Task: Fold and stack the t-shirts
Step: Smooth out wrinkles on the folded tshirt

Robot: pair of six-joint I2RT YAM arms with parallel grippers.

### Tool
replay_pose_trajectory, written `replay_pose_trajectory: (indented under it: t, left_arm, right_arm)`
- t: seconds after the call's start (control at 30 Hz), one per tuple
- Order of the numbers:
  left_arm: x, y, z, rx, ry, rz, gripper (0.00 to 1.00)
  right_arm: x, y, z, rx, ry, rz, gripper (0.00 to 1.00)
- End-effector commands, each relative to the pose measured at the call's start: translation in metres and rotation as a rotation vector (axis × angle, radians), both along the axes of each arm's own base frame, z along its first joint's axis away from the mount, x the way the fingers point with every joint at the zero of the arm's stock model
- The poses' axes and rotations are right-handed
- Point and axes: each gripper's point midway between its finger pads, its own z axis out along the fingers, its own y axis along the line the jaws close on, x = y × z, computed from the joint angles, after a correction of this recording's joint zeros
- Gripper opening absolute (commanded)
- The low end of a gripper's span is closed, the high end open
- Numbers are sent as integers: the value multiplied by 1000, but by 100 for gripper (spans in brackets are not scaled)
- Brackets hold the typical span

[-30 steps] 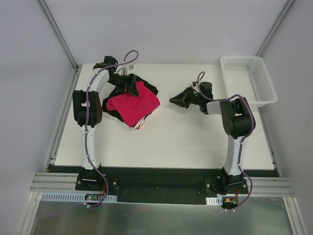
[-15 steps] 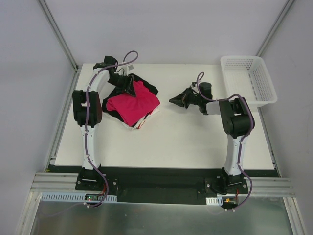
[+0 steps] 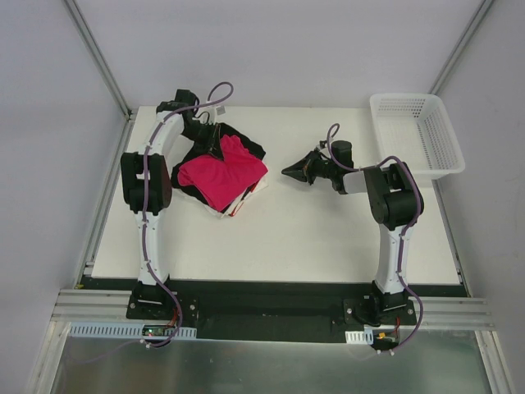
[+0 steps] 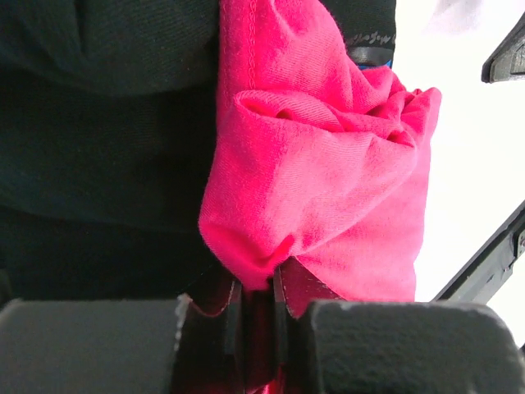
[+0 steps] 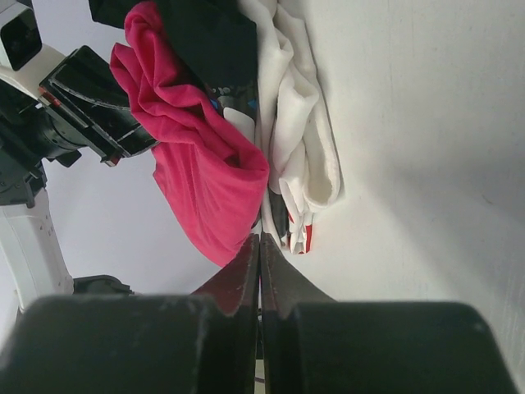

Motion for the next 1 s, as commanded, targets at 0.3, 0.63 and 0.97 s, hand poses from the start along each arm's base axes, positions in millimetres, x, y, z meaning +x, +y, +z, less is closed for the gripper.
replay_pose_trajectory:
  t: [0.3,0.63,0.97]
  left_arm:
    - [-4,11,56,41,-113,-3,0]
    - [9,33,66,60,-152,46,0]
    - [14,45,73,59,-172,73,0]
  right_arm:
    - [1,8,12,31,-59,28,1]
    - [-1,8,10,27,-57,30,1]
    - [1,8,6,27,-50,29,1]
